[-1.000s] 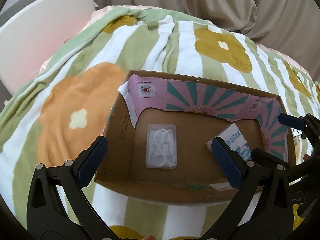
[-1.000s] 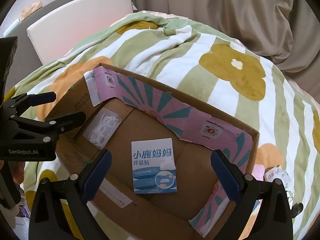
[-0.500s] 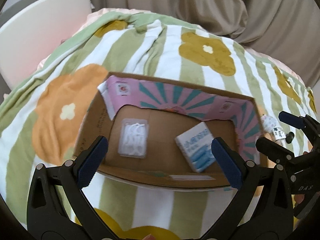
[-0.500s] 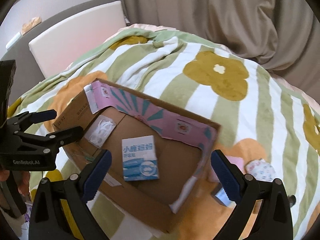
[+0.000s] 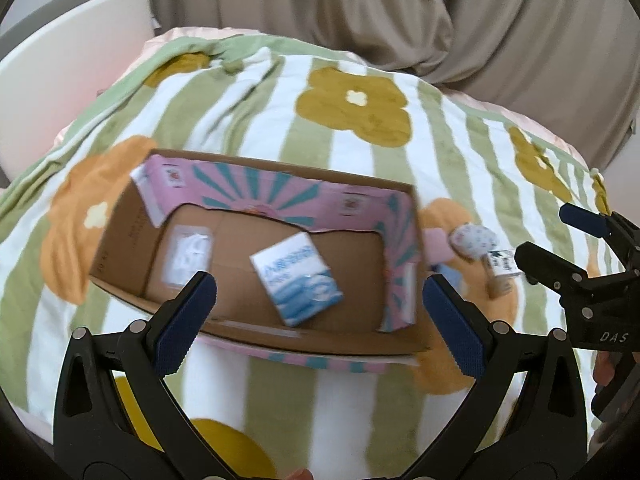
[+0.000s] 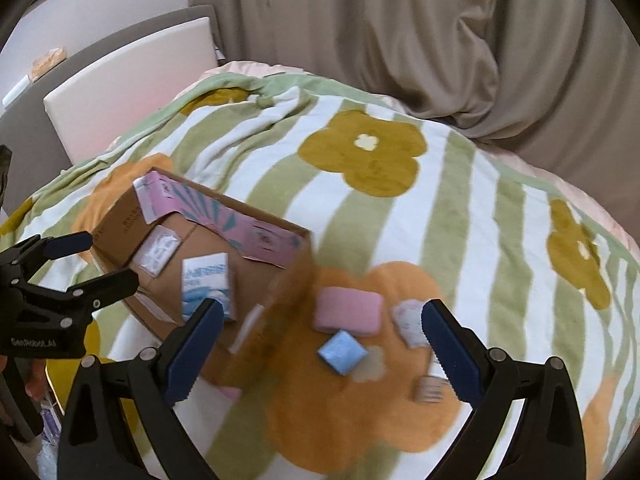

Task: Organize objects
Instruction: 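Move both tools back toward the remaining items beside the box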

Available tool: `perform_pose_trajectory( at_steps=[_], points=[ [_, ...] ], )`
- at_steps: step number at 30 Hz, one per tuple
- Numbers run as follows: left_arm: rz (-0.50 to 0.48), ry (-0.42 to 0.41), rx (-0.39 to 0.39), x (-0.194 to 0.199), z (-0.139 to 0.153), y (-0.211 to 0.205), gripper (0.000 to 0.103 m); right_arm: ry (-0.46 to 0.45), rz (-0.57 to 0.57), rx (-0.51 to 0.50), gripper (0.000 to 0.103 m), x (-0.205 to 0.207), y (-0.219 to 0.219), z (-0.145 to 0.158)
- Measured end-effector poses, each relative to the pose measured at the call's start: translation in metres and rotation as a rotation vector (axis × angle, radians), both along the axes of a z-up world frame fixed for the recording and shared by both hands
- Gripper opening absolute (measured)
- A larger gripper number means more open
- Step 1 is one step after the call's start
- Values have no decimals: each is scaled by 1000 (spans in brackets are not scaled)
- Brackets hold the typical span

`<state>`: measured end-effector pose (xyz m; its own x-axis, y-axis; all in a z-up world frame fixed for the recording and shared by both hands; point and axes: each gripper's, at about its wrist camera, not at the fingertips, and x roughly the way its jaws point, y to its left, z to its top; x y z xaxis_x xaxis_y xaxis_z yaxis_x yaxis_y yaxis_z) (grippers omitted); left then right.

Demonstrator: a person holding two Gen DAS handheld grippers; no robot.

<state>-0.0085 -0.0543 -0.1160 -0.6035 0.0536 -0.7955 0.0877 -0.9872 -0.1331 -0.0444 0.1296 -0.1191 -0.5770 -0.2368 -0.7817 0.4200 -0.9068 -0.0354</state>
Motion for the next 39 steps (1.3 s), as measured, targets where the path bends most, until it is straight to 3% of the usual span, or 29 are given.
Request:
perform_pose_trajectory(
  at_steps=[8,22,30,39],
  points=[
    [-30,42,-4,0,10,62,103,7,-39,-6,99,5,54,7],
    [-83,46,-8,-6,-3,147,103,-22,-81,-17,99,-10,125,-7],
    [-95,34,-16,-10,-24,186,102,-79,-73,-20,99,-28,142,-34],
    [-72,2,-20,-27,-71,204,102,-160,-62,-21,99,-51,152,-70]
  ],
)
